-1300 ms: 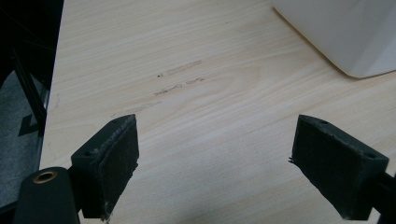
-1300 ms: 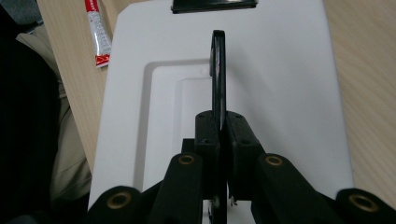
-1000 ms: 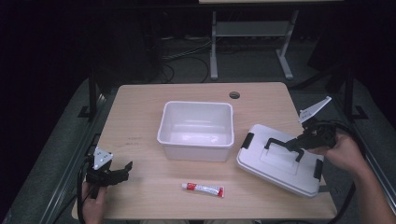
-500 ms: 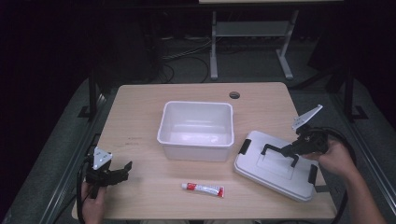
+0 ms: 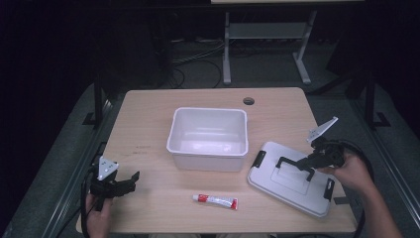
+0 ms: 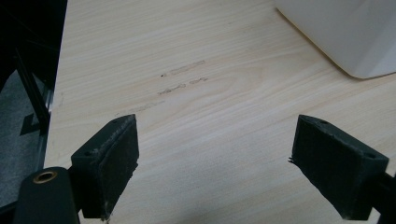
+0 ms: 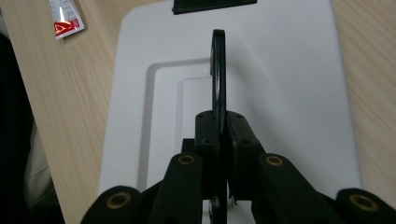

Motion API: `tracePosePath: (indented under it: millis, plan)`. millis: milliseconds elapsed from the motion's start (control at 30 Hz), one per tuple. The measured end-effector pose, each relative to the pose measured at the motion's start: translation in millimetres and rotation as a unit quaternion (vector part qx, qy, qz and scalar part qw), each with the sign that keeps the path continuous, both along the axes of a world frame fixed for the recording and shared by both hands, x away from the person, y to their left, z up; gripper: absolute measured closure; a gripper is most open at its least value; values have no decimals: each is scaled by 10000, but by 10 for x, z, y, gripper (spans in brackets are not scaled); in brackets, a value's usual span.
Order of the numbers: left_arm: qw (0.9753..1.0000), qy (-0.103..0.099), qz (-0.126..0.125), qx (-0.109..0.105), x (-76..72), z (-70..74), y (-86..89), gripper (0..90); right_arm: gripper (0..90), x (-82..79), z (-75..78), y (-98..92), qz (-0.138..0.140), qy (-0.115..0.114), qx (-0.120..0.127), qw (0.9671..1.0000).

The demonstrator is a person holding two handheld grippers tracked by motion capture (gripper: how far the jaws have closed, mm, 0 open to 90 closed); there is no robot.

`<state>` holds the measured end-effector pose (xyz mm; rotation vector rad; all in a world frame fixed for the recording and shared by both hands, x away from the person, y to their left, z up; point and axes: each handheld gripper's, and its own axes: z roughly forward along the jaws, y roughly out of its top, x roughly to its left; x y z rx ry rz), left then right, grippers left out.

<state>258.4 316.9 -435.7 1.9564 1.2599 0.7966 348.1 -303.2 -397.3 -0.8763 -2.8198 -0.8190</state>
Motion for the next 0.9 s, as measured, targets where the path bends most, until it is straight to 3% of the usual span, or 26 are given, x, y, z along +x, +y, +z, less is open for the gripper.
tracePosePath:
  millis: [267,333,367,700,900]
  plan:
    - [10000,6,-11,-9,2,-4,-8,142,832,-24,-41,-20,-60,9,47,10000]
    - [10000,11,-19,-15,2,-3,-9,142,795,-26,-30,-26,-90,-24,96,9999]
    - [10000,8,-17,-15,2,-3,-9,142,747,-27,-16,-32,-125,-46,142,9998]
    - [10000,-4,-10,-26,-3,0,1,142,608,-83,159,-90,-420,-366,125,9984]
    - [10000,2,-12,-24,-1,-1,-8,142,586,-144,278,-108,-514,-494,163,9973]
